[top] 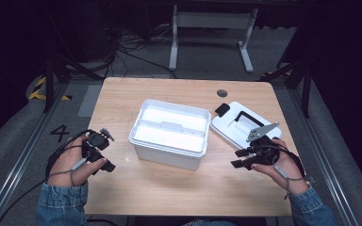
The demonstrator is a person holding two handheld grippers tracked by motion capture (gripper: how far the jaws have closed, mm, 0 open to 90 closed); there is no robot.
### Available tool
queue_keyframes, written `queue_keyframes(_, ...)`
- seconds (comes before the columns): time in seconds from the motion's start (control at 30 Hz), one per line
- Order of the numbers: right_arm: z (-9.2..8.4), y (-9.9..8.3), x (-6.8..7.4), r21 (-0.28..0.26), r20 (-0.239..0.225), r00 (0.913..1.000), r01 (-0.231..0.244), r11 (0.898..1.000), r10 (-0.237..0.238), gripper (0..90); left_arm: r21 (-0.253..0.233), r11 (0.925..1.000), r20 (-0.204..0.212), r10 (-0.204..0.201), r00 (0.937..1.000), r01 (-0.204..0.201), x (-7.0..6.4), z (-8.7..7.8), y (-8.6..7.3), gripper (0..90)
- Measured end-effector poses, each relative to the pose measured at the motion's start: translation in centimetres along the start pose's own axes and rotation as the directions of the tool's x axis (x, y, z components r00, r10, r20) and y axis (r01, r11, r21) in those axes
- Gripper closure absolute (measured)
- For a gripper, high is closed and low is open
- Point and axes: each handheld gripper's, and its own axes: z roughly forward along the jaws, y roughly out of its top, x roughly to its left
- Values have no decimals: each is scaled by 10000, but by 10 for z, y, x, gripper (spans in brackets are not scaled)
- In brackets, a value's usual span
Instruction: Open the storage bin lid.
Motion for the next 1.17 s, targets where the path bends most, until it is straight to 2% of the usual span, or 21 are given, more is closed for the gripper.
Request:
queue_keyframes(0.1, 7, -4, 5, 139, -84, 9999, 70, 9999, -69, 515, -100, 9997, 121, -232, 9997, 234, 0, 0, -1, 285)
queue_keyframes(0.27, 15, -7, 8, 223, -47, 9999, 143, 9996, -142, 512, -272, 9995, -18, -151, 9999, 150, -1, -1, -3, 273)
queue_keyframes(0.43, 23, -11, 10, 7, -297, 9990, 342, 9994, -341, 506, -345, 9994, -55, -38, 10000, 36, -1, 0, -3, 270)
queue_keyframes(0.47, 26, -13, 10, -110, -363, 9986, 380, 9992, -384, 504, -519, 9986, -73, -39, 10000, 35, -1, 0, -3, 270)
queue_keyframes(0.63, 45, -26, 9, -421, -95, 9981, 612, 9972, -616, 498, -567, 9984, -120, 52, 9999, -59, 0, 0, -5, 246)
queue_keyframes(0.77, 53, -30, 10, -475, -51, 9981, 612, 9970, -615, 494, -575, 9982, -132, 175, 9998, -182, 0, 1, -4, 244)
queue_keyframes(0.83, 58, -32, 11, -542, -35, 9977, 679, 9962, -682, 493, -597, 9980, -182, 175, 9997, -186, -1, 0, -3, 245)
queue_keyframes(0.9, 63, -35, 11, -603, -59, 9962, 865, 9944, -870, 492, -777, 9964, -367, 324, 9988, -351, -1, -1, -3, 248)
queue_keyframes(1.07, 71, -39, 11, -639, 6, 9934, 1144, 9914, -1146, 481, -890, 9956, -425, 245, 9988, -282, -1, -2, -3, 248)
queue_keyframes(1.13, 72, -39, 11, -627, 24, 9928, 1193, 9909, -1194, 481, -793, 9967, -451, 158, 9989, -194, -1, -1, -2, 246)
queue_keyframes(1.17, 73, -40, 12, -644, 30, 9925, 1219, 9904, -1220, 482, -680, 9977, -420, -93, 9991, 64, -2, -1, -2, 241)
